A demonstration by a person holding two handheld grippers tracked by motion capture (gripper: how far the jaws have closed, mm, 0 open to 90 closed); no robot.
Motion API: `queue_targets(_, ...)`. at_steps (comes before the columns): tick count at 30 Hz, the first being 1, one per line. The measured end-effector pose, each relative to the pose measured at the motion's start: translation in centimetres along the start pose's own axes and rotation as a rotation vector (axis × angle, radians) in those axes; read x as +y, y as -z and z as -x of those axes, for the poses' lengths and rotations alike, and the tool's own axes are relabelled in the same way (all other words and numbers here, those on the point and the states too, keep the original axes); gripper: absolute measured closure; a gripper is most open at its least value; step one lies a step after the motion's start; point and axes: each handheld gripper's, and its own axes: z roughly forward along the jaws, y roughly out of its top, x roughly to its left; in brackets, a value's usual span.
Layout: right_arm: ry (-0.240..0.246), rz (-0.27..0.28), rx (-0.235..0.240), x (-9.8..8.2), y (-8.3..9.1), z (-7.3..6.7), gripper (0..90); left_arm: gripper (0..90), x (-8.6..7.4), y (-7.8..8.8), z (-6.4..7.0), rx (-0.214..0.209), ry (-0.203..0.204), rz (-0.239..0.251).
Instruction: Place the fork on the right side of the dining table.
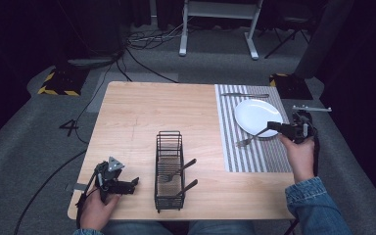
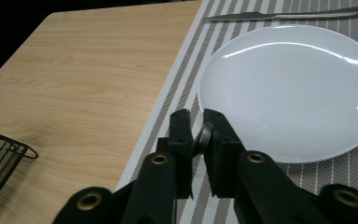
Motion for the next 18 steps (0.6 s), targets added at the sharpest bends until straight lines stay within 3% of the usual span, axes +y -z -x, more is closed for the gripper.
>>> queue_targets(9, -0.074, -0.021, -0.022, -0.6, -0.6, 2.2, 61.0, 0.2, 0.0, 0.0, 0.0, 0.000, 0.000, 0.000)
queue_targets(18, -0.108, -0.054, -0.037, -1.5, -0.9, 3.7, 55.6, 0.2, 0.0, 0.0, 0.0, -0.001, -0.001, -0.003)
